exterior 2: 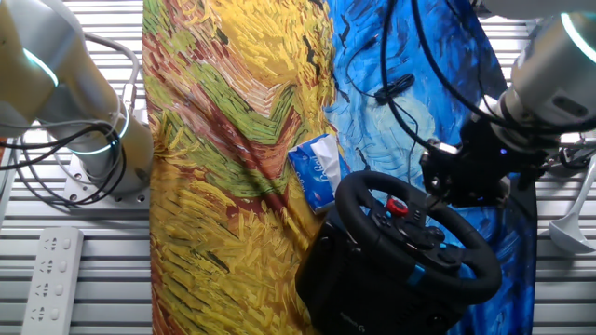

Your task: Rotate the steering wheel 90 degrees clockwise

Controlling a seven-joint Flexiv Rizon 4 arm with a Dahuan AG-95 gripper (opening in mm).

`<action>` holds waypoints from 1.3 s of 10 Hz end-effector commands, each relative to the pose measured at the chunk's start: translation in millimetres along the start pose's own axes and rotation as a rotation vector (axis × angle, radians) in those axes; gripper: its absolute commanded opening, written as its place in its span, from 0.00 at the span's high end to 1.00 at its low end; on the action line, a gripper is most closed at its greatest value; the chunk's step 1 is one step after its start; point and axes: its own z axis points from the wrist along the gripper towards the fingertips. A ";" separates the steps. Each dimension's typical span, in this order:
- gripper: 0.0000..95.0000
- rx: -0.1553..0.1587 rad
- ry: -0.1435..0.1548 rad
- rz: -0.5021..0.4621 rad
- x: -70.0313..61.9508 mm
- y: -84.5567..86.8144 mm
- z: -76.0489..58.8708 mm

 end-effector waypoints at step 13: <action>1.00 0.055 -0.004 0.279 2.8 -2.3 0.8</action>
